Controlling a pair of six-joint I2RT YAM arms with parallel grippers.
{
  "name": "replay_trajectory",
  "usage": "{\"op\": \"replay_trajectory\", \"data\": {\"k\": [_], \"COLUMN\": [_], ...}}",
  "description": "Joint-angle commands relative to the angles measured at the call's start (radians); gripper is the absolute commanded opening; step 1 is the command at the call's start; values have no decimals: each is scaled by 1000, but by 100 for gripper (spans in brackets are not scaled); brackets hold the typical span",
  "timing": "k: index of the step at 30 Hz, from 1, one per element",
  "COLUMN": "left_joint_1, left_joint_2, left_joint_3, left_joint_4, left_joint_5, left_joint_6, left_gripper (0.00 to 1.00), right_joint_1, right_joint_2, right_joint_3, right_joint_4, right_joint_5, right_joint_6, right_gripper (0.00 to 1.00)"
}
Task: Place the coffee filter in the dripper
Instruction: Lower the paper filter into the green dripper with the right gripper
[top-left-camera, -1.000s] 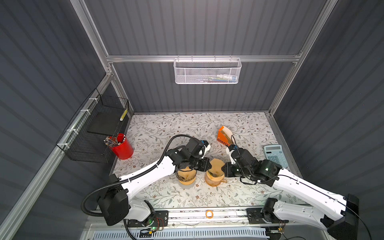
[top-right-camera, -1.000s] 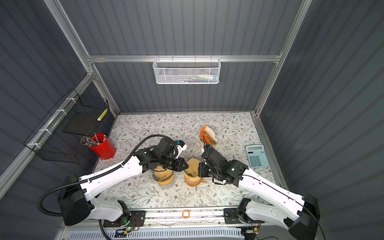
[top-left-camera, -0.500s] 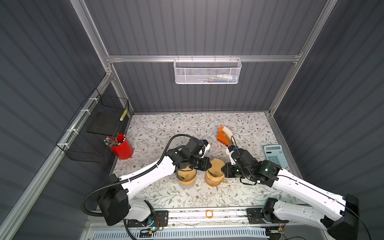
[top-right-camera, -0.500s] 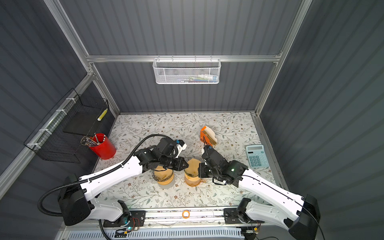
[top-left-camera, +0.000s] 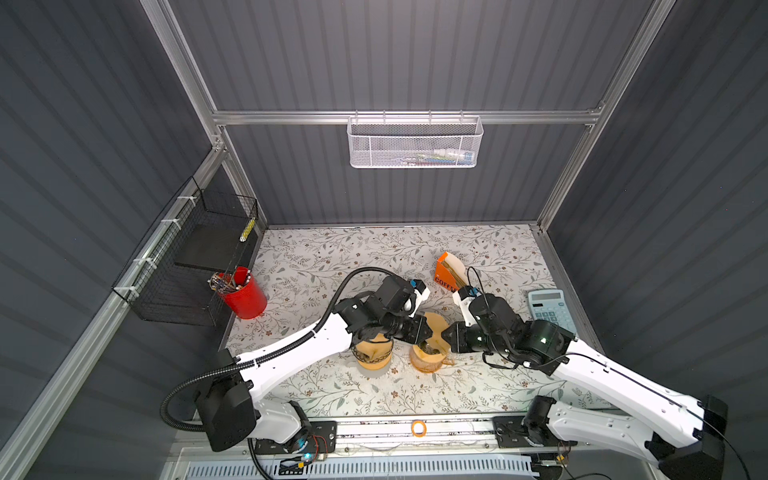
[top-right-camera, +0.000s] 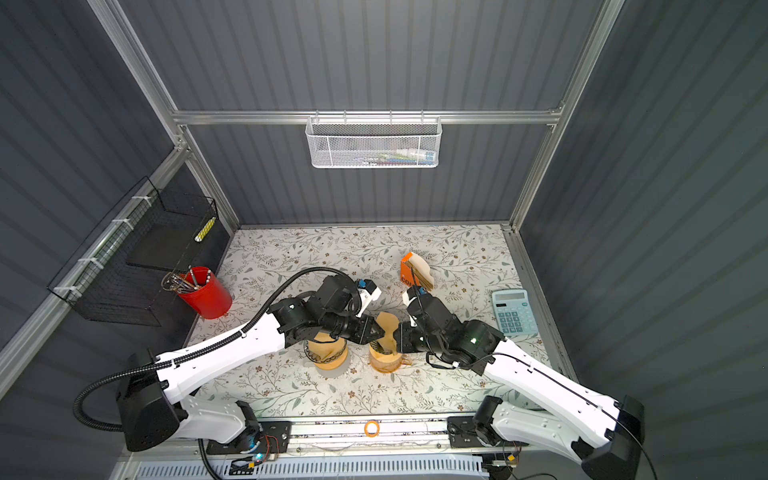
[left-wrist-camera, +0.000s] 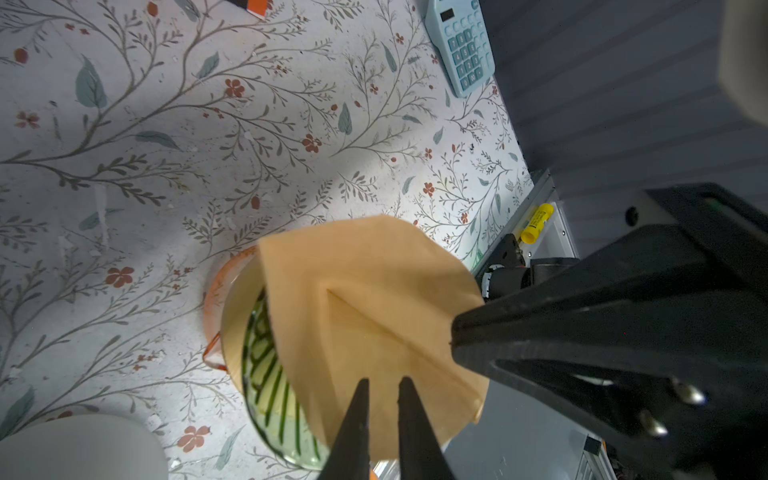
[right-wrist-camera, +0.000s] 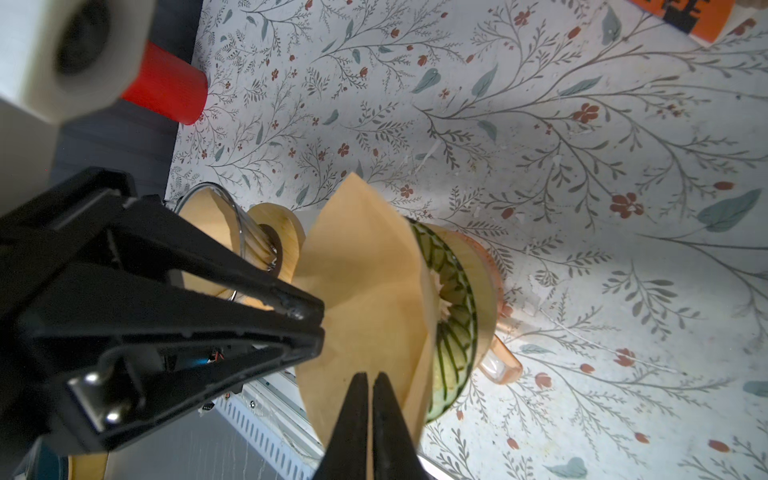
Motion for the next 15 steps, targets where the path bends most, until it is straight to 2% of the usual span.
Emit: {"op": "replay_trajectory", "data": {"k": [1,15], "left_joint_1": [-20,-27], "left_joint_2": [-10,-22], "left_joint_3": [30,-26], "left_joint_4": [-20,-31], "left_joint_5": [22,-55], "left_joint_6": [8,-6], "left_gripper": [16,15], "right_joint_1": [19,26], "right_joint_2": [2,14], "right_joint_3": [26,-54], "right_joint_4": [-25,9], "right_joint_5": [-1,35], "right_joint_6": [13,39], "right_gripper": [9,10]}}
